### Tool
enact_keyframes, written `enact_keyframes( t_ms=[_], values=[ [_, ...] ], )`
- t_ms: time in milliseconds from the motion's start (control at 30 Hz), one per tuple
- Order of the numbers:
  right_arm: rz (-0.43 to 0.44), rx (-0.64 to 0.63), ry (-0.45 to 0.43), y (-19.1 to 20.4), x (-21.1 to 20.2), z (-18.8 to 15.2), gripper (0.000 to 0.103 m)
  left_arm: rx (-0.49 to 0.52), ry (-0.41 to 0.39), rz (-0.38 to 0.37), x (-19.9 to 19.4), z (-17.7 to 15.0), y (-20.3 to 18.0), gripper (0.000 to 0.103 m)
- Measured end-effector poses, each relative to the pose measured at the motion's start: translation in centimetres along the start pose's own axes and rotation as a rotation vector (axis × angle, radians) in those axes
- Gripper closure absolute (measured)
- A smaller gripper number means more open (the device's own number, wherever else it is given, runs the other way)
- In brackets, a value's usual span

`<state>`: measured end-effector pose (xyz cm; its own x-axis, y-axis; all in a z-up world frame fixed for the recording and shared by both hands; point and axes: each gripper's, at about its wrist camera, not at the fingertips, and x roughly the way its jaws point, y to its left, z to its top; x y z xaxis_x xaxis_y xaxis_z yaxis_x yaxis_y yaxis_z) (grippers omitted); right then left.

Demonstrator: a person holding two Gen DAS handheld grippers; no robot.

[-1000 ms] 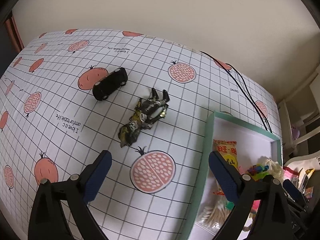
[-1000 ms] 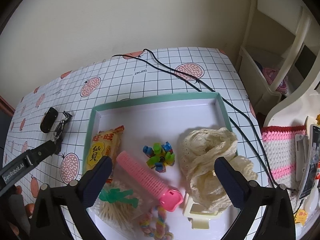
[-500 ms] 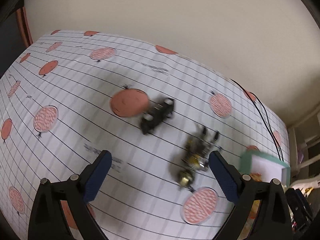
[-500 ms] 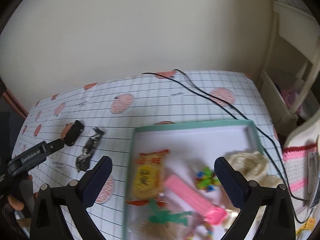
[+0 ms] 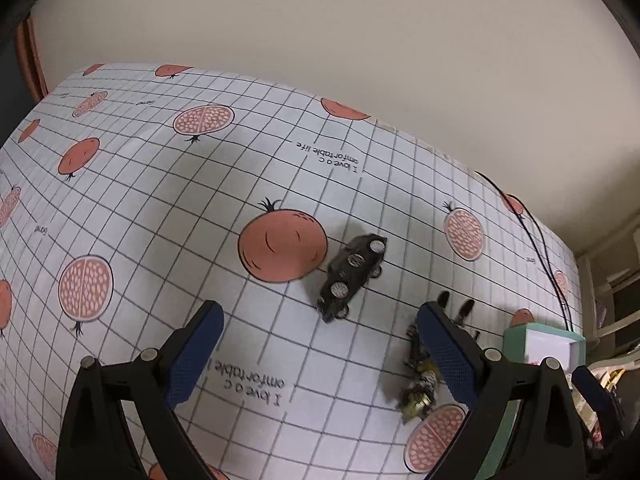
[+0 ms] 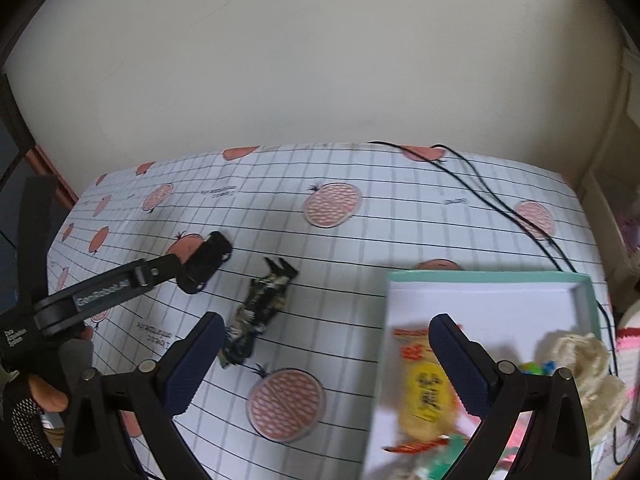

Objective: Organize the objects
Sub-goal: 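Move the left gripper to the black toy car while the right reaches the robot figure, then close the left gripper on the black toy car while the right grasps the robot figure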

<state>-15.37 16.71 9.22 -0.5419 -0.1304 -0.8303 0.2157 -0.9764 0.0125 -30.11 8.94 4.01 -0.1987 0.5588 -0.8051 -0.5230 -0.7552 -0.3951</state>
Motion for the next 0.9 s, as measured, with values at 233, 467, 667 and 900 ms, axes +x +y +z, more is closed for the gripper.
enact_keyframes(
  t_ms=[233, 467, 667, 900],
  values=[
    [-0.004, -0.05, 0.038, 2.5, 2.9, 0.4, 0.0, -0.003, 0.022, -0.021, 1.7, 0.9, 1.0, 0.006],
    [-0.004, -0.066, 0.086, 3.8, 5.8, -0.1, 0.0, 0.057, 0.017, -0.03, 2.9, 1.4, 0.2, 0.006],
    [0.006, -0.055, 0.116, 4.0, 7.5, -0.2, 0.0, 0.08, 0.023, -0.037, 4.2, 1.5, -0.2, 0.006],
    [0.012, -0.037, 0.144, 4.0, 9.2, -0.4, 0.0, 0.094, 0.028, -0.038, 5.1, 1.4, -0.5, 0.016]
  ],
)
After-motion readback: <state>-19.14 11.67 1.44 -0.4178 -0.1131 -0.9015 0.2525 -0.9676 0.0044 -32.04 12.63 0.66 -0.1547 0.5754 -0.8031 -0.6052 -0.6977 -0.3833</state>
